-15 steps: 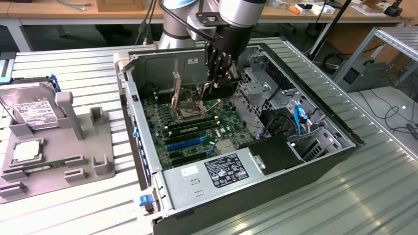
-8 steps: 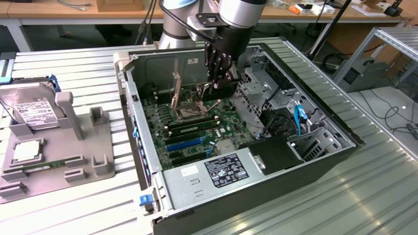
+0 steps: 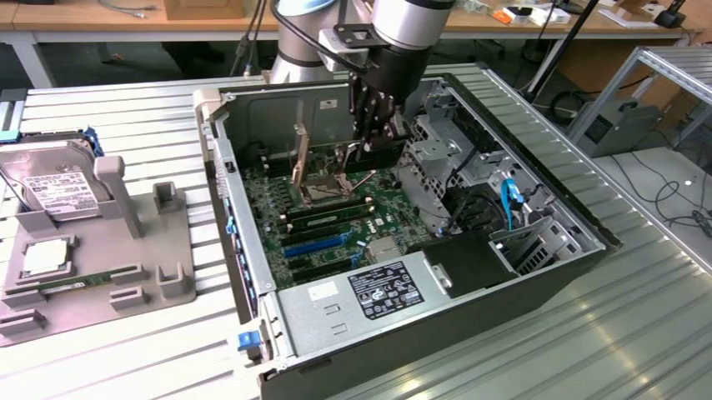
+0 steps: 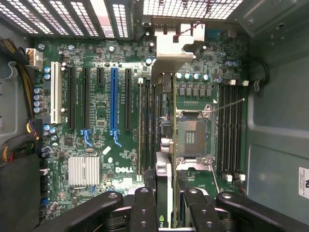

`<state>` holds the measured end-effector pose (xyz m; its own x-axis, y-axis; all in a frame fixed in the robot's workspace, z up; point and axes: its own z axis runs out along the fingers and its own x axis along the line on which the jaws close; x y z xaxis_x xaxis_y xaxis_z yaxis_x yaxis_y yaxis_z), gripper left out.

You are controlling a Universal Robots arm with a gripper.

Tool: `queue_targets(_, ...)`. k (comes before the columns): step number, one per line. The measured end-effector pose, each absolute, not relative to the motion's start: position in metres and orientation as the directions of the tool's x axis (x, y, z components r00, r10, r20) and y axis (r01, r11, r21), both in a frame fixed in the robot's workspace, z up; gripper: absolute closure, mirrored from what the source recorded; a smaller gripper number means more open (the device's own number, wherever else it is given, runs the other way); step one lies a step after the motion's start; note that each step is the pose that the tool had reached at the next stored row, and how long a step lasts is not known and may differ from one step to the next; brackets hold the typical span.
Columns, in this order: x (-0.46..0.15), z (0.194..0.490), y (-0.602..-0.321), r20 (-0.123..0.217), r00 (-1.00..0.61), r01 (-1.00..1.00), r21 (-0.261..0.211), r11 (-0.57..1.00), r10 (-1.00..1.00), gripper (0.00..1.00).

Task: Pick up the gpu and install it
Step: 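Insert the gpu into the slot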

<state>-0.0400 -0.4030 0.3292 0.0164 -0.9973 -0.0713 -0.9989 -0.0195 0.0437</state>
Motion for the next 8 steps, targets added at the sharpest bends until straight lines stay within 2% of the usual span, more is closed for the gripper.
queue_targets(8, -0.0401, 0.3286, -0.4111, -0.071, 0.016, -0.999, 0.044, -0.020, -0.997, 0.73)
